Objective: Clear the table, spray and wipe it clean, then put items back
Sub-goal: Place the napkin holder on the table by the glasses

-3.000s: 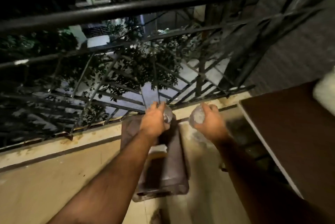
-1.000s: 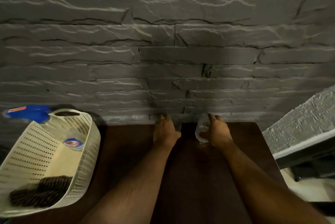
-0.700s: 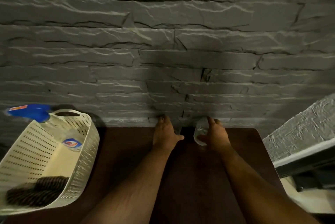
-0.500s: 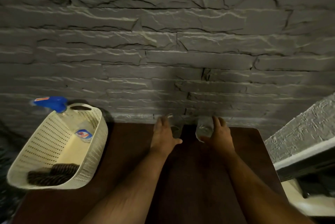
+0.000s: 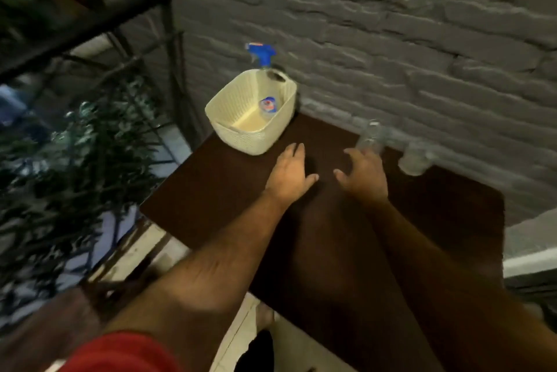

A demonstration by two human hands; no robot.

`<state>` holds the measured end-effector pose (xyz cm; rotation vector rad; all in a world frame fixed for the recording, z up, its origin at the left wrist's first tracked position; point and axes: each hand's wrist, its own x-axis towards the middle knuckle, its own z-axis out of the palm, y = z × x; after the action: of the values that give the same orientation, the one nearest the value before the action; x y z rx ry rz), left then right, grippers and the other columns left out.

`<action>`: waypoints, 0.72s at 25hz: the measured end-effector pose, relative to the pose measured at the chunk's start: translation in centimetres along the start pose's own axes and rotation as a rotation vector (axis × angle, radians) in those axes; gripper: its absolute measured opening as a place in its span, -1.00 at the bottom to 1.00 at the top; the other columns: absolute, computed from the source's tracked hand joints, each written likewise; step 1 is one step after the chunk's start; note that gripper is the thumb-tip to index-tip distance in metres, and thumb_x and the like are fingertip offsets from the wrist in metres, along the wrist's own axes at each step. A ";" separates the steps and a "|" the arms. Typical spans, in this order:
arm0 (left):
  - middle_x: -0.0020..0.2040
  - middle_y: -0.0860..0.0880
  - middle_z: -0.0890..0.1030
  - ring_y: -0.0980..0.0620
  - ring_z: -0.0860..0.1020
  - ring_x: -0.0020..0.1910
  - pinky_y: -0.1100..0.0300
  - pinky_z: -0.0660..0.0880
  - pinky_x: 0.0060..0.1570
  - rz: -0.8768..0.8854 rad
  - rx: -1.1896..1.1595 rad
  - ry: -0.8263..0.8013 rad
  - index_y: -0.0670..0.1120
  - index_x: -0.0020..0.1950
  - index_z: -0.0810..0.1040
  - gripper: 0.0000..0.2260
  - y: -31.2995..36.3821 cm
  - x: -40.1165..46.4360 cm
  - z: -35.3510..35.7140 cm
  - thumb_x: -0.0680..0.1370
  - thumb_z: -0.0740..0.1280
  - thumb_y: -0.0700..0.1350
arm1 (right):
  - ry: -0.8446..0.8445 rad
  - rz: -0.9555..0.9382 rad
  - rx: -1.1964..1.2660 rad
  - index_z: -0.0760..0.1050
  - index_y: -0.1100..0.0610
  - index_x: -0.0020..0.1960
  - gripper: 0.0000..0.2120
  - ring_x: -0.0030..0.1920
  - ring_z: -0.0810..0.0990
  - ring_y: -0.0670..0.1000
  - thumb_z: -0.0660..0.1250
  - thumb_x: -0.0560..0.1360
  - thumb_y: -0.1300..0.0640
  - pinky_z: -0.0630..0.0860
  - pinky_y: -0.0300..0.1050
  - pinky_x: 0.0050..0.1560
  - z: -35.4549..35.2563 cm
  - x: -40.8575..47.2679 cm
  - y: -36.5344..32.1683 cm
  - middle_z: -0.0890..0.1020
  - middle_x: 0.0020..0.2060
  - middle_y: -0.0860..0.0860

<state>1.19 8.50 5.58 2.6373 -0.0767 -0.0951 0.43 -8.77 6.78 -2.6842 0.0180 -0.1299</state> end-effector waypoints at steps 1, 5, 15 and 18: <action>0.55 -0.18 0.16 -0.12 0.15 0.53 0.08 0.10 0.48 -0.052 -0.002 0.015 -0.17 0.57 0.12 -0.26 -2.5 -2.8 -1.3 0.52 0.38 0.07 | -0.042 -0.062 0.033 0.48 0.14 0.31 -0.49 0.29 0.45 0.20 0.46 0.40 0.06 0.42 0.07 0.27 1.3 -1.4 -2.6 0.48 0.28 0.17; 0.55 -0.15 0.18 -0.11 0.17 0.53 0.07 0.14 0.49 -0.320 0.024 0.066 -0.13 0.56 0.15 -0.31 -14.1 -15.2 -6.0 0.55 0.36 0.06 | -0.241 -0.279 0.105 0.51 0.10 0.28 -0.55 0.26 0.47 0.15 0.45 0.42 0.06 0.46 0.04 0.27 7.2 -8.0 -13.4 0.50 0.25 0.11; 0.49 -0.22 0.27 -0.21 0.29 0.44 0.04 0.26 0.43 -0.890 -0.018 0.095 -0.17 0.52 0.22 -0.29 -39.0 -44.8 -10.1 0.48 0.44 0.03 | -0.697 -0.724 0.003 0.46 0.05 0.33 -0.50 0.30 0.45 0.10 0.40 0.41 0.01 0.40 -0.05 0.35 24.1 -27.2 -35.3 0.49 0.30 0.06; 0.46 -0.20 0.30 -0.20 0.32 0.42 0.05 0.25 0.41 -0.952 -0.074 0.053 -0.17 0.52 0.24 -0.22 -44.5 -49.9 -9.5 0.42 0.49 0.09 | -0.790 -0.730 -0.039 0.48 0.07 0.28 -0.54 0.23 0.49 0.16 0.40 0.40 0.03 0.46 -0.01 0.23 29.4 -31.8 -39.3 0.52 0.23 0.11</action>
<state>-46.08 55.58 -4.89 2.3649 1.1663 -0.3310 -28.79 40.43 -5.08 -2.4541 -1.1895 0.7063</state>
